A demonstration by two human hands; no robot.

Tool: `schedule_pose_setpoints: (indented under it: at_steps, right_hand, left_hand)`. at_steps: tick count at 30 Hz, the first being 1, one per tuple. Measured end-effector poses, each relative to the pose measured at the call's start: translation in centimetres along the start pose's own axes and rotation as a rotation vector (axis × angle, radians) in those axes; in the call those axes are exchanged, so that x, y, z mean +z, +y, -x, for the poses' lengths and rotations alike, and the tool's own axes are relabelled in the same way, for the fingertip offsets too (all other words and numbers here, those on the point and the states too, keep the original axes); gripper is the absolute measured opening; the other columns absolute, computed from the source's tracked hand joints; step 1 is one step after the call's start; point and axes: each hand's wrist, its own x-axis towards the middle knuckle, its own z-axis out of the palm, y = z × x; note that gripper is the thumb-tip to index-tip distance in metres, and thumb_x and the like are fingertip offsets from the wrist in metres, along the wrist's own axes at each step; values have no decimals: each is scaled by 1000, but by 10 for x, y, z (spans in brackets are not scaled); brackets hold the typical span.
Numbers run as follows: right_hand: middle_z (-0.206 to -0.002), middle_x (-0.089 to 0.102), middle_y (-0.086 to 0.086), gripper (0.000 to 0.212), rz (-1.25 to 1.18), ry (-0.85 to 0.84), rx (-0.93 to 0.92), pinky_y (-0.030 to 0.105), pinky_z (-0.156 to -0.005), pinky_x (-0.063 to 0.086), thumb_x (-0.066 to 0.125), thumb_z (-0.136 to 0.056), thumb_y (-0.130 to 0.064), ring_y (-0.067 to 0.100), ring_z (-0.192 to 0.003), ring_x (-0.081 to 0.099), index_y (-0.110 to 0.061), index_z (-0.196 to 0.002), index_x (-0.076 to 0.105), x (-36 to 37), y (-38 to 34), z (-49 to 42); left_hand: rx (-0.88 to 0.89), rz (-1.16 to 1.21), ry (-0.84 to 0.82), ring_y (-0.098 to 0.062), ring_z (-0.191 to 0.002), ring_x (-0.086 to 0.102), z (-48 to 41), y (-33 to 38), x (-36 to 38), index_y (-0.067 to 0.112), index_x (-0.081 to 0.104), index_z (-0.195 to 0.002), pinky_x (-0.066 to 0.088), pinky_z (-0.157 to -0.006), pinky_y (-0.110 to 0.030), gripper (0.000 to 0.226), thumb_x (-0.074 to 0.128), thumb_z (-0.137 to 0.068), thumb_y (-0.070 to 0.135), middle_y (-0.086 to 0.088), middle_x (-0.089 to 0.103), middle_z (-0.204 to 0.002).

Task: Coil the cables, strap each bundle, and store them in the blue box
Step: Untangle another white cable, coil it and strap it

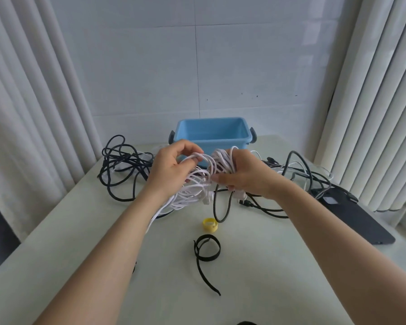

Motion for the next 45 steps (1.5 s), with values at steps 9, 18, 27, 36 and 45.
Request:
schedule_pose_setpoints:
  at_steps: [9,18,27,36,45]
  right_hand:
    - [-68,52,10,34,364,313,37,28,-51,38,67,-93,-21,19,-57,44,-2,-68,54,-31,15,-6]
    - [-71,57,8,17,-198,652,228,29,-56,45,65,-93,-8,15,-58,50,-5,-76,61,-62,22,1]
    - [-41,44,-4,27,-771,846,468,27,-49,39,67,-91,-2,6,-28,36,-10,-71,50,-72,52,1]
    - [-47,42,0,32,-1177,1034,537,19,-40,32,62,-87,5,7,-33,34,-11,-64,48,-100,104,1]
    - [-39,32,-5,53,-834,251,602,13,-30,29,53,-96,-35,7,-27,26,-16,-49,42,-88,47,23]
  left_hand:
    - [-183,-286,-298,-7,-79,72,3,3,-11,33,78,-96,59,-85,-38,41,87,-63,55,12,76,-83]
    - [-201,-260,-108,-11,-47,30,2,-20,-25,0,48,-52,28,-58,-29,72,81,-64,63,4,34,-44]
    - [-400,-27,324,-18,-55,24,1,-32,-35,13,42,-47,21,-56,-32,37,63,-77,11,-7,29,-60]
    - [-712,501,689,-6,-34,20,-13,-73,-63,18,51,-67,15,-34,-17,15,57,-80,16,6,37,-59]
    - [-675,662,613,-5,-34,18,-20,-85,-71,22,44,-67,13,-32,-17,27,54,-93,21,12,29,-46]
